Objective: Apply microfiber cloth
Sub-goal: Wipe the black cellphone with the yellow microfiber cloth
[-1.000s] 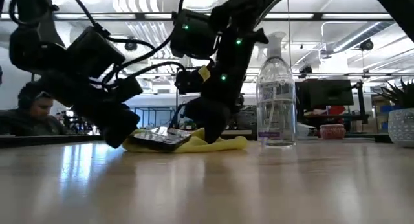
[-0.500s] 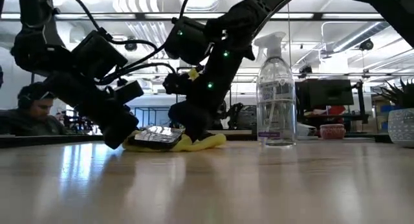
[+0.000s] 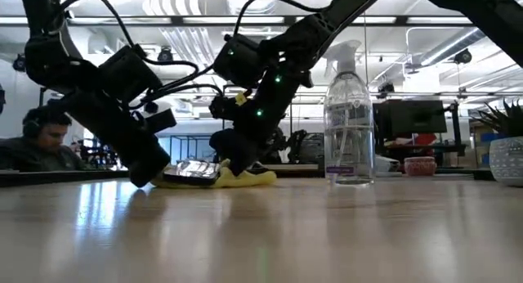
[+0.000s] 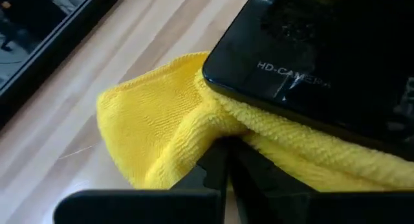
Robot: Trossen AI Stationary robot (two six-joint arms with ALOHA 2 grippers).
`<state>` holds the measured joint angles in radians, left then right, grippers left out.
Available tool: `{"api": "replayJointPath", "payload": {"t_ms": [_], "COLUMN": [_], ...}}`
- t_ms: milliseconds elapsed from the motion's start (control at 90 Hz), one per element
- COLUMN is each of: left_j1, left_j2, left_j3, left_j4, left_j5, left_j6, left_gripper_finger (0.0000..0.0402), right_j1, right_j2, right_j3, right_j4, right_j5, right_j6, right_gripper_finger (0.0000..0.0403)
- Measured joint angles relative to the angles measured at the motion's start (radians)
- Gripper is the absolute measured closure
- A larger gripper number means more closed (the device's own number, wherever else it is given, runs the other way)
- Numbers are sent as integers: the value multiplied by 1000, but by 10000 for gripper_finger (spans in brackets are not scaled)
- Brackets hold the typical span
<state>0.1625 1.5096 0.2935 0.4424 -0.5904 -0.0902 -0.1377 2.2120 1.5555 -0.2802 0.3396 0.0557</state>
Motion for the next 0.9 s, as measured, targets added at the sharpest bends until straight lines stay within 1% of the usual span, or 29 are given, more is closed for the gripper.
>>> {"api": "replayJointPath", "payload": {"t_ms": [122,211,378,444,500,622,744,900], "left_j1": [43,63,47,28,6,-60,-162,-321], "left_j2": [-3,17,56,58,58,57,58,58], "left_j3": [0,1,4,5,5,5,5,5], "left_j4": [5,18,48,52,51,50,47,46], "left_j5": [-35,-1,40,96,165,296,337,347], "left_j6": [-15,-50,-105,-127,-140,-174,-215,-273], "left_gripper_finger": [401,401,401,401,401,401,401,401], "right_j1": [-20,-23,-4,9,25,84,153,251], "right_j2": [0,0,0,0,0,-9,-20,-27], "right_j3": [0,0,-1,-6,-8,-9,-8,-6], "right_j4": [5,4,3,1,-6,-56,-127,-221], "right_j5": [0,-8,-125,-179,-203,-208,-209,-204], "right_j6": [30,49,38,37,28,12,30,82], "right_gripper_finger": [403,403,403,403,403,403,403,403]}}
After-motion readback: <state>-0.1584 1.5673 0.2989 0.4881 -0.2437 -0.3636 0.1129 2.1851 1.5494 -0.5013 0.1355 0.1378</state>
